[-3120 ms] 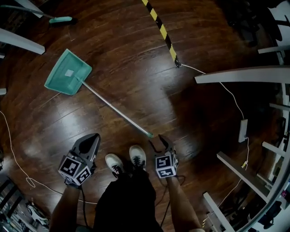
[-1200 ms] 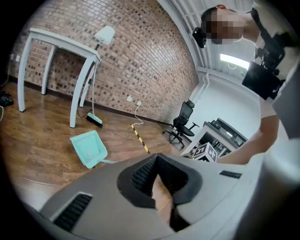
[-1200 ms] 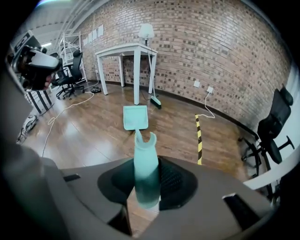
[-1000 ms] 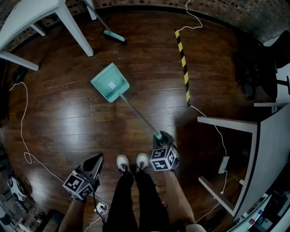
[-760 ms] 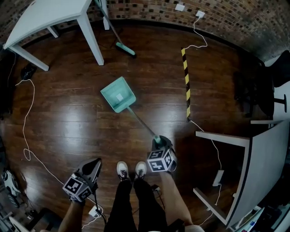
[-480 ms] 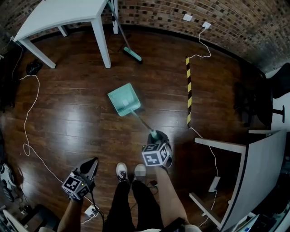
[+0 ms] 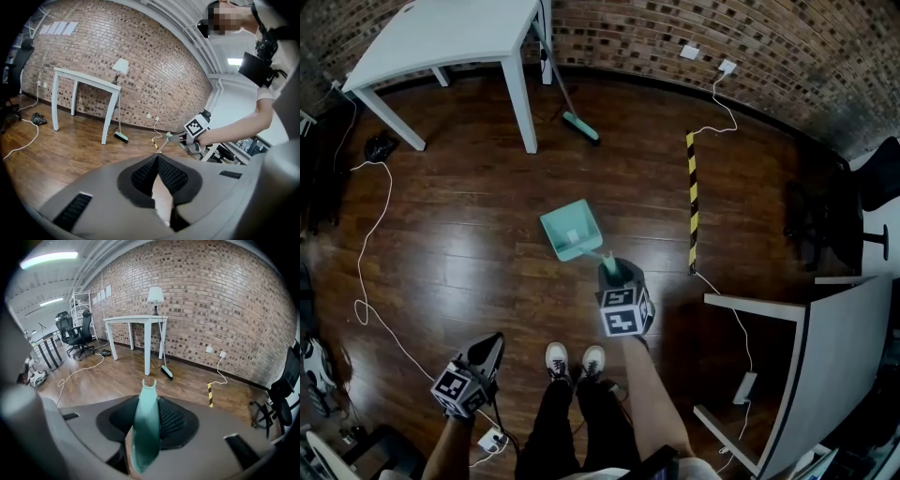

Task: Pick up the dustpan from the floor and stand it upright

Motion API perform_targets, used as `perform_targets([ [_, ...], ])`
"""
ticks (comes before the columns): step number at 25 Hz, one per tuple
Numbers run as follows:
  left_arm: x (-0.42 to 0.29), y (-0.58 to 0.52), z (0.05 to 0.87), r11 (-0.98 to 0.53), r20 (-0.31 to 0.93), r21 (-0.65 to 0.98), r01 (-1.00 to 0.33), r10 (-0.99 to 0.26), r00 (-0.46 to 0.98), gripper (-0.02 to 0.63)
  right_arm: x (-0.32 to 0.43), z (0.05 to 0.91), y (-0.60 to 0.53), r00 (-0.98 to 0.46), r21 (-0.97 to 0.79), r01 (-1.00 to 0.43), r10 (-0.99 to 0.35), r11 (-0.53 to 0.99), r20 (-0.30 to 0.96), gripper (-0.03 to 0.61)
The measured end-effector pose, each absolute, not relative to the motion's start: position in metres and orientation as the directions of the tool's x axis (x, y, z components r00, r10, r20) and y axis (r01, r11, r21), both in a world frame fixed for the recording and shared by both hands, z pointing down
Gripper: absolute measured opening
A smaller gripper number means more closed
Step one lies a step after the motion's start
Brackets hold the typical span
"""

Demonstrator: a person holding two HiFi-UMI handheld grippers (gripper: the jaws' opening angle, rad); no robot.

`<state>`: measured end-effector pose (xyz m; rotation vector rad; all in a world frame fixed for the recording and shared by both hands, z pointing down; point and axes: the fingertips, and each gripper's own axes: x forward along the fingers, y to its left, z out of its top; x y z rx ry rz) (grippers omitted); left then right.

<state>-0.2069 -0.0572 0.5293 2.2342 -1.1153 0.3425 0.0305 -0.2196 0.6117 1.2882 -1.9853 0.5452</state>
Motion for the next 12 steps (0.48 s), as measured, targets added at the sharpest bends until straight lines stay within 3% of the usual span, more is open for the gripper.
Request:
perform_targets([
  [12,-0.217,-0.06,0.523,-0.437,0.461,0.414,-0.798,-0.655,0.598,0.008,0.014,0.594,-0.226,-0.36,-0.051,-0.886,-0.614,0.461,0.702,0.156],
])
